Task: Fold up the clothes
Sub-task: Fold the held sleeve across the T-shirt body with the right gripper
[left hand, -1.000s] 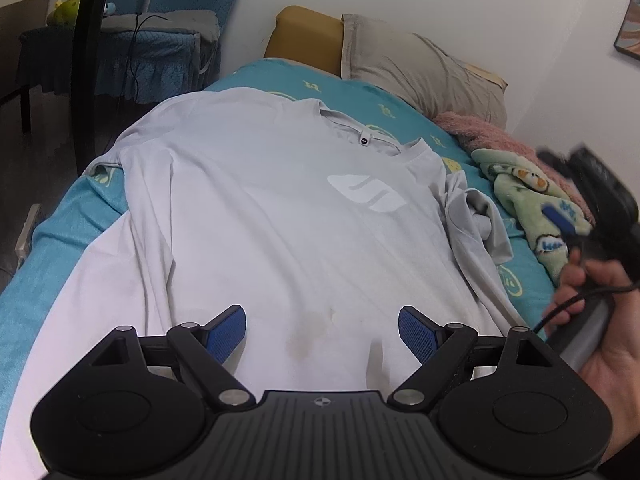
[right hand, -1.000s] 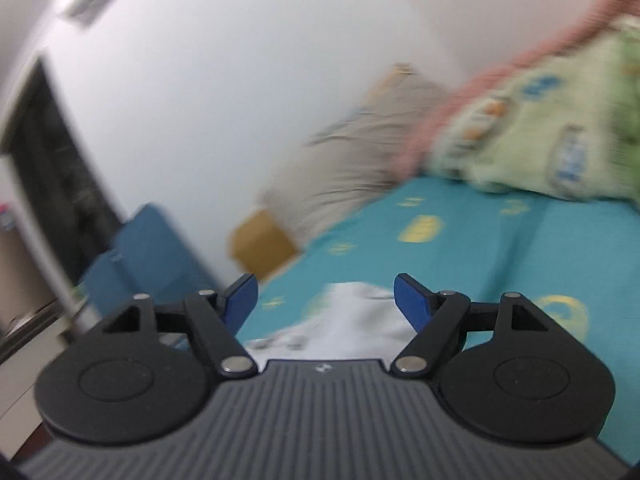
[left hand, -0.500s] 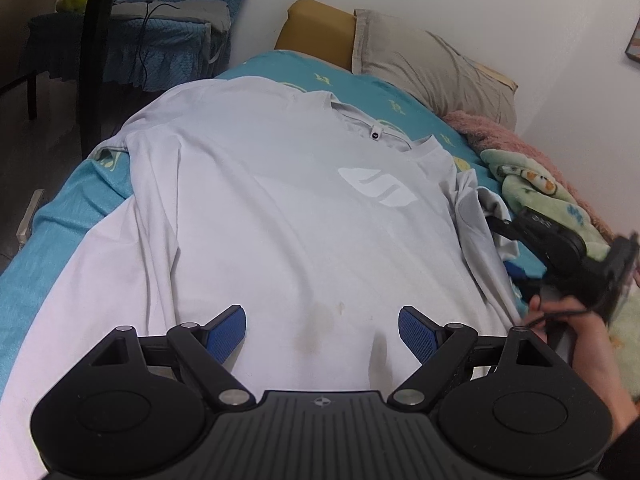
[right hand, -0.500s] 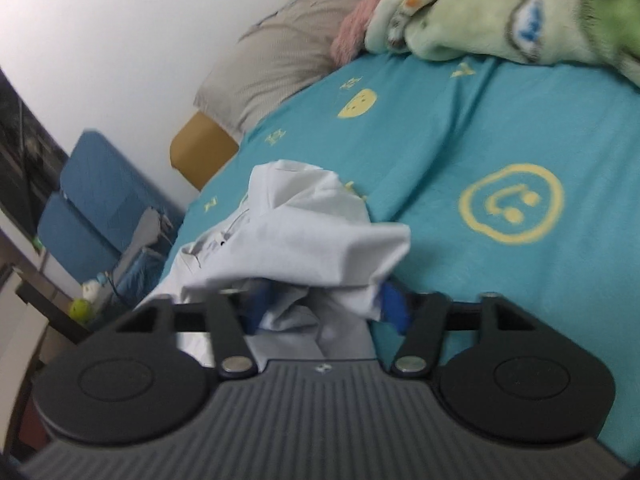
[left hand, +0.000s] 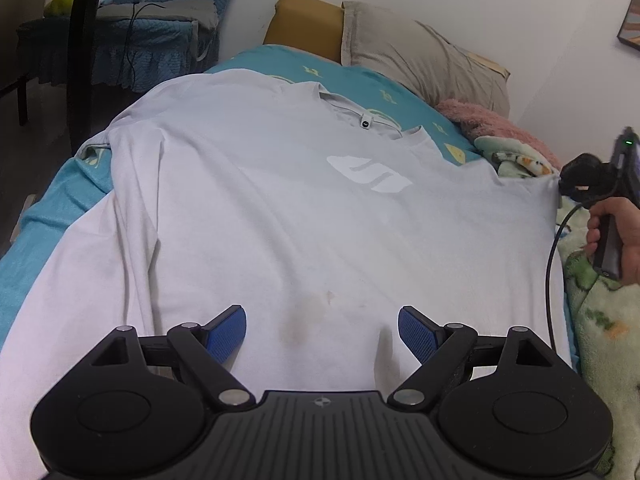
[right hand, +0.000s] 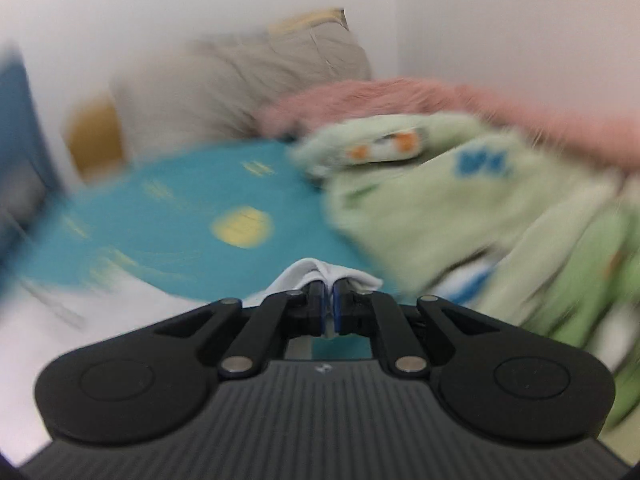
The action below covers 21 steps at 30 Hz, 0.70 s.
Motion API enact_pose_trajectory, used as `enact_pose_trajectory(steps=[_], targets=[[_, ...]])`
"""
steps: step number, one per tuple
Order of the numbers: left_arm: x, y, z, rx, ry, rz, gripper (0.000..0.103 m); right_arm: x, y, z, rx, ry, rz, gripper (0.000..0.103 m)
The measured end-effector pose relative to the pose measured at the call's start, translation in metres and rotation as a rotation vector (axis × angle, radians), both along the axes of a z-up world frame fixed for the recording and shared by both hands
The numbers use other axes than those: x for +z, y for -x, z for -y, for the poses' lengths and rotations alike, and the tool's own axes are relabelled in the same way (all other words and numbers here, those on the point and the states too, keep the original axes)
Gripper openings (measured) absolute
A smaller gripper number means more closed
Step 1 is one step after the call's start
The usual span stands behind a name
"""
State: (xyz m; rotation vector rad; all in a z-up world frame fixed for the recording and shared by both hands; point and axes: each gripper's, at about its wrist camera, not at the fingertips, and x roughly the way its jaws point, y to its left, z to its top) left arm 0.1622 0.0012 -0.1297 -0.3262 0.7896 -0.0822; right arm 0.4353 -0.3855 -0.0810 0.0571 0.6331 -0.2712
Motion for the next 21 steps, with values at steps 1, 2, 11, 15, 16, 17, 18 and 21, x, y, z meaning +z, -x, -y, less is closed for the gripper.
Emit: enact_pose_trajectory(steps=[1, 2, 11, 15, 16, 17, 18, 21], targets=[[-0.001, -0.001, 0.001, -0.004, -0.007, 0.0, 0.085, -0.007, -0.006, -0.003, 0.005, 0.074, -0.044, 0.007], [-0.002, -0.001, 0.003, -0.007, -0.012, -0.001, 0.085, -0.015, -0.012, -0.005, 0.011, 0.149, -0.087, 0.007], [-0.007, -0.002, 0.008, -0.022, -0.057, 0.002, 0.085, -0.049, 0.025, 0.016, -0.012, -0.136, 0.128, 0.082], [-0.005, -0.002, 0.006, -0.014, -0.049, 0.005, 0.085, -0.063, 0.068, 0.038, -0.085, -0.417, 0.215, 0.09], [-0.004, -0.002, 0.005, -0.01, -0.047, 0.006, 0.085, -0.067, 0.075, 0.041, -0.109, -0.454, 0.223, 0.09], [-0.003, -0.002, 0.004, -0.006, -0.045, 0.008, 0.085, -0.07, 0.081, 0.044, -0.131, -0.491, 0.23, 0.09], [-0.002, -0.002, 0.003, -0.002, -0.044, 0.01, 0.085, -0.074, 0.085, 0.046, -0.139, -0.525, 0.233, 0.09], [0.0, -0.001, 0.0, 0.008, -0.037, 0.018, 0.085, -0.087, 0.087, 0.05, -0.158, -0.637, 0.231, 0.091]])
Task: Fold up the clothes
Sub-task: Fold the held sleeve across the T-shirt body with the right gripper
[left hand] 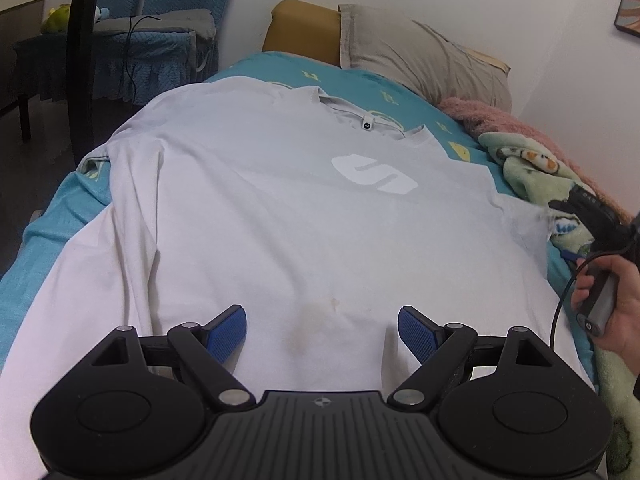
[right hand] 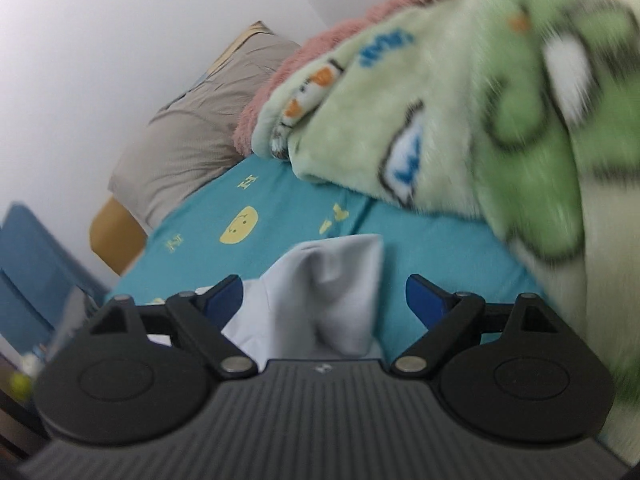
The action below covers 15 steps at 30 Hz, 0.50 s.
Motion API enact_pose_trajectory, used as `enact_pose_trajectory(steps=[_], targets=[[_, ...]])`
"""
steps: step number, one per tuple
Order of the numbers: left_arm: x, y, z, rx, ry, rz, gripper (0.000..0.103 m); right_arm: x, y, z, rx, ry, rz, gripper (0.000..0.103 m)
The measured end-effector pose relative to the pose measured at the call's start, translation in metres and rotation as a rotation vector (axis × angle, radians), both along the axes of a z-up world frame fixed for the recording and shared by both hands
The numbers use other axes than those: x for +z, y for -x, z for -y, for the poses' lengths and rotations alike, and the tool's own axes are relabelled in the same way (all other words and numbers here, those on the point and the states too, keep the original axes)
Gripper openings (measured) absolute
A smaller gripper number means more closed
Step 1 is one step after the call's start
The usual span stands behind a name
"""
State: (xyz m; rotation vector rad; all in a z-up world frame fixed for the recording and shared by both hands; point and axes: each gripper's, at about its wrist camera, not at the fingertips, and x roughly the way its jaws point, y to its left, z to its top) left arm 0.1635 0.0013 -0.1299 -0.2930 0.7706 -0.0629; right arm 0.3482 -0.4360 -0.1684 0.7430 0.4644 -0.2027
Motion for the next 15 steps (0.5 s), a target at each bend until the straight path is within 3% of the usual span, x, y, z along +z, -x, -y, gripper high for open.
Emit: enact_pose_trajectory(steps=[3, 4, 8, 10, 11, 12, 13, 15], targets=[[0.0, -0.001, -0.002, 0.006, 0.011, -0.003, 0.085, -0.017, -0.012, -0.005, 0.068, -0.098, -0.058, 0.089], [0.0, -0.001, -0.003, 0.006, 0.017, -0.005, 0.085, -0.02, -0.017, -0.014, 0.08, -0.059, -0.105, 0.089], [0.0, -0.002, -0.006, 0.008, 0.042, -0.009, 0.085, -0.016, -0.027, -0.052, 0.122, 0.158, -0.149, 0.09], [0.001, -0.002, -0.008, 0.012, 0.055, -0.008, 0.085, -0.011, -0.032, -0.068, 0.132, 0.214, -0.151, 0.056], [0.002, -0.002, -0.009, 0.014, 0.061, -0.007, 0.085, -0.007, -0.035, -0.079, 0.134, 0.269, -0.158, 0.047], [0.002, -0.002, -0.009, 0.017, 0.064, -0.005, 0.085, -0.003, -0.037, -0.099, 0.16, 0.381, -0.158, 0.026], [0.003, -0.002, -0.01, 0.021, 0.066, -0.002, 0.085, 0.001, -0.04, -0.118, 0.185, 0.494, -0.158, 0.017], [0.004, -0.002, -0.012, 0.028, 0.072, 0.001, 0.085, 0.01, -0.046, -0.157, 0.234, 0.719, -0.157, 0.017]])
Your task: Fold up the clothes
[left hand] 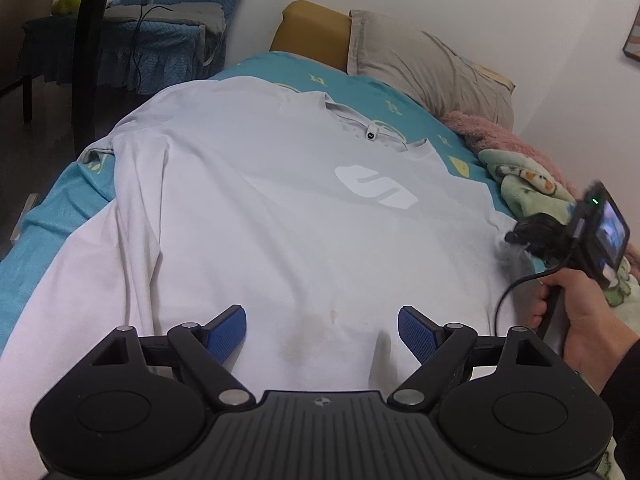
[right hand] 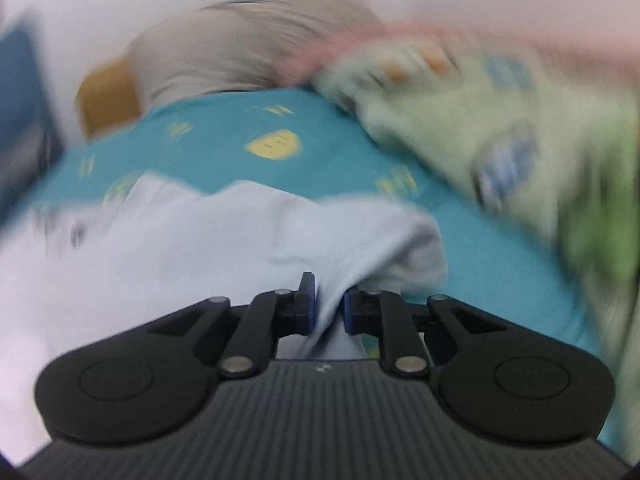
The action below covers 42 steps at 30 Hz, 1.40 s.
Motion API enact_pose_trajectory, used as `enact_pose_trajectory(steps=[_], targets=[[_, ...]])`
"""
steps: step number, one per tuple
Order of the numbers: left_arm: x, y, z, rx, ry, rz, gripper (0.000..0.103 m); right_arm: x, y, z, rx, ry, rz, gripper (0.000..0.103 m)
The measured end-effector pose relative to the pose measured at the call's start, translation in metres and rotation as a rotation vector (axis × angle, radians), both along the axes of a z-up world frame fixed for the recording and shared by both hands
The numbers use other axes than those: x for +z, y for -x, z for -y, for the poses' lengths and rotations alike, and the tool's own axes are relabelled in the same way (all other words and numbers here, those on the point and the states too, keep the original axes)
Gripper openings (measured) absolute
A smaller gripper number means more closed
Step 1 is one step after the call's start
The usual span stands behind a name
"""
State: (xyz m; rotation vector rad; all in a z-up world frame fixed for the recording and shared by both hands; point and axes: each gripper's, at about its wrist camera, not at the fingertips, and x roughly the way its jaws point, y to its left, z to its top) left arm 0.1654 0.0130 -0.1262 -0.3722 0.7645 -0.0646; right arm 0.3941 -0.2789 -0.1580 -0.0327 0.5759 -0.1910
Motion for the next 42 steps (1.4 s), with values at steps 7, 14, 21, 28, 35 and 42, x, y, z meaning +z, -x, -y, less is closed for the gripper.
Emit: enact_pose_trajectory(steps=[7, 14, 21, 28, 35, 42], targets=[[0.002, 0.001, -0.001, 0.006, 0.0, 0.014, 0.083, -0.005, 0.015, -0.135, 0.476, 0.381, 0.054, 0.015], [0.006, 0.003, -0.003, 0.016, 0.013, 0.028, 0.083, 0.005, 0.05, -0.148, 0.655, 0.22, 0.137, 0.071], [0.005, 0.002, -0.005, 0.013, 0.027, 0.028, 0.083, 0.027, 0.023, -0.023, 0.175, -0.27, 0.158, 0.069], [0.0, 0.001, -0.006, 0.01, 0.024, 0.015, 0.083, 0.007, -0.016, 0.02, 0.086, -0.425, 0.06, 0.036], [-0.004, 0.0, -0.004, 0.003, -0.006, 0.014, 0.082, 0.028, 0.008, 0.018, 0.064, -0.288, 0.144, 0.006], [-0.006, 0.004, 0.003, -0.028, -0.061, 0.024, 0.082, 0.006, 0.044, 0.131, -0.347, -0.279, 0.188, 0.006]])
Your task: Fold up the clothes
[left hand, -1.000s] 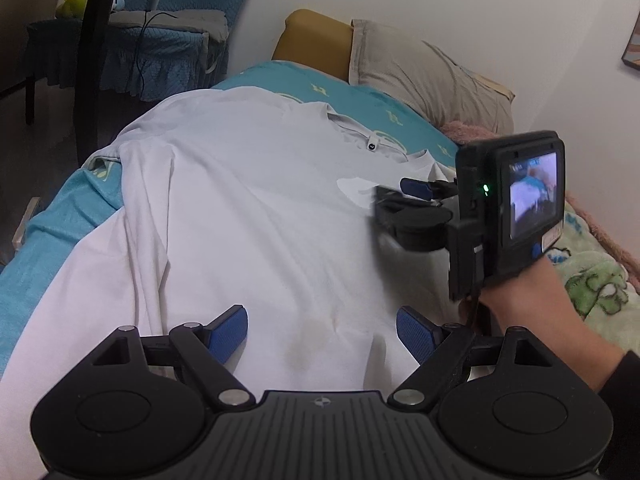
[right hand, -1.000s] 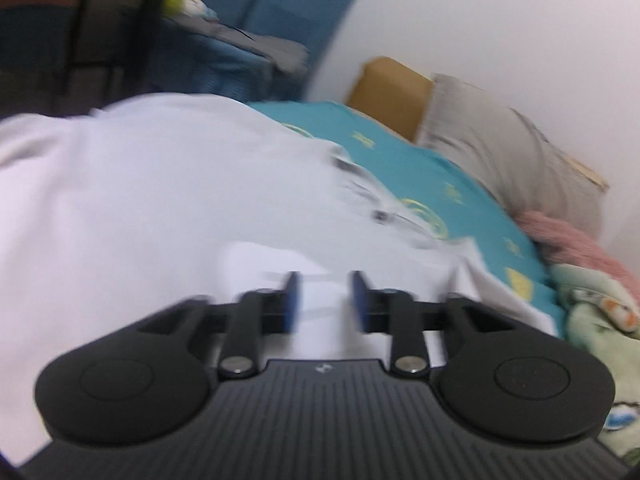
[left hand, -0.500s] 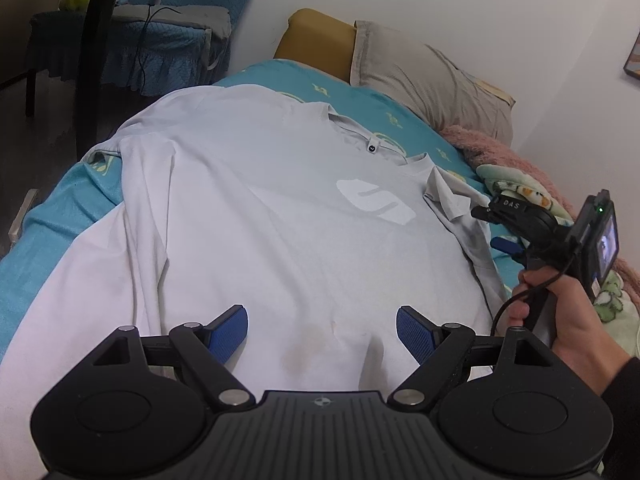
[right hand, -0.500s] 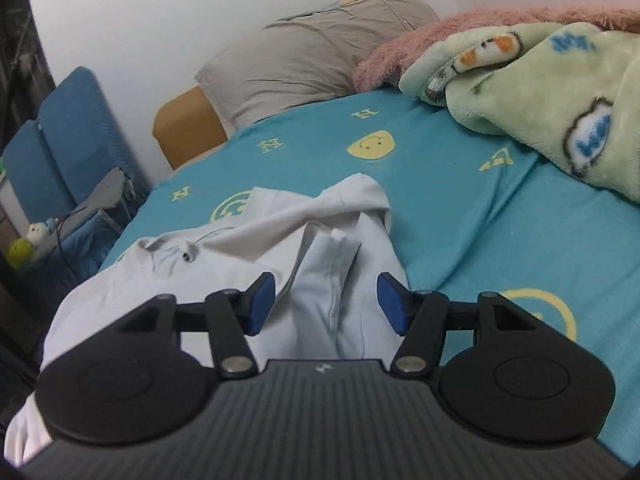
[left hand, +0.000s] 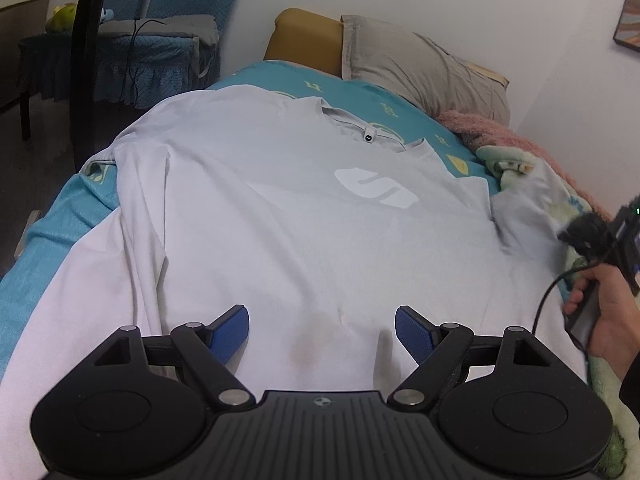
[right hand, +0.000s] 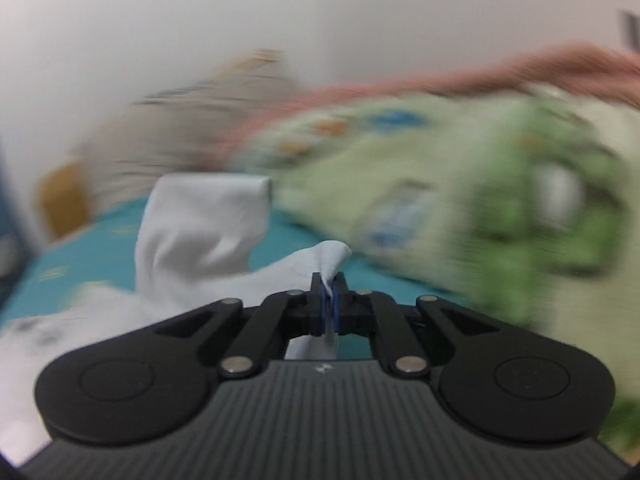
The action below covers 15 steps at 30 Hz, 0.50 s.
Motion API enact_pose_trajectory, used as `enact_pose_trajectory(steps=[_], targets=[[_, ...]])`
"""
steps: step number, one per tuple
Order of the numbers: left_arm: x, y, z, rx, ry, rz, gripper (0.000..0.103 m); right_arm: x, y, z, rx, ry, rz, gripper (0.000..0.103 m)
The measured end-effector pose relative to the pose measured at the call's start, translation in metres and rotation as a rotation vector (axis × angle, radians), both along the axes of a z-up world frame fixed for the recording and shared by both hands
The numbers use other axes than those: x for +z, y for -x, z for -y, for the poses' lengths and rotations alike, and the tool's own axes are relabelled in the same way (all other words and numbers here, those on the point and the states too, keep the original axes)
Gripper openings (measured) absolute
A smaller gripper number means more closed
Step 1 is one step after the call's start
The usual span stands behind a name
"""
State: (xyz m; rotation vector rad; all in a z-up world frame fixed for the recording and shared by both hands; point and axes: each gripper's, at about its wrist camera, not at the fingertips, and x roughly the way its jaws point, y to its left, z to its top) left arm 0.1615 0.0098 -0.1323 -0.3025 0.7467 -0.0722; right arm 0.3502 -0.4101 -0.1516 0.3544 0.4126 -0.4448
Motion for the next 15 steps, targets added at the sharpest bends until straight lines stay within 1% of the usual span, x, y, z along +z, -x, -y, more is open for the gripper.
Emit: enact_pose_trajectory(steps=[1, 3, 4, 6, 8, 9, 10, 11, 12, 13, 15], targets=[[-0.001, 0.0, 0.001, -0.002, -0.008, 0.0, 0.082, -0.009, 0.003, 0.015, -0.046, -0.012, -0.023, 0.006], [-0.002, -0.001, 0.002, -0.005, -0.026, -0.001, 0.082, -0.027, 0.006, 0.03, -0.049, -0.05, -0.054, 0.006], [-0.003, -0.003, 0.002, -0.006, -0.035, -0.004, 0.082, -0.032, 0.007, 0.031, -0.034, -0.052, -0.059, 0.006], [-0.004, -0.005, 0.003, -0.008, -0.052, -0.01, 0.082, -0.035, 0.007, 0.026, 0.002, -0.046, -0.054, 0.009], [-0.004, -0.007, 0.005, -0.013, -0.069, -0.01, 0.082, -0.032, 0.005, 0.025, 0.039, -0.093, -0.061, 0.01], [-0.003, -0.008, 0.005, -0.015, -0.076, -0.009, 0.082, -0.028, 0.004, 0.024, 0.058, -0.119, -0.071, 0.016], [-0.002, -0.008, 0.005, -0.017, -0.082, -0.008, 0.082, -0.023, 0.006, 0.021, 0.08, -0.136, -0.081, 0.035], [-0.002, -0.008, 0.005, -0.018, -0.087, -0.008, 0.082, -0.017, 0.011, 0.016, 0.102, -0.133, -0.082, 0.051], [-0.001, -0.007, 0.005, -0.019, -0.092, -0.007, 0.082, -0.01, 0.016, 0.009, 0.124, -0.128, -0.083, 0.081], [0.0, -0.007, 0.005, -0.021, -0.103, -0.006, 0.082, -0.001, 0.028, 0.001, 0.142, -0.109, -0.074, 0.087], [0.002, -0.004, 0.006, -0.029, -0.131, -0.009, 0.082, 0.018, 0.052, -0.015, 0.194, -0.097, -0.061, 0.085]])
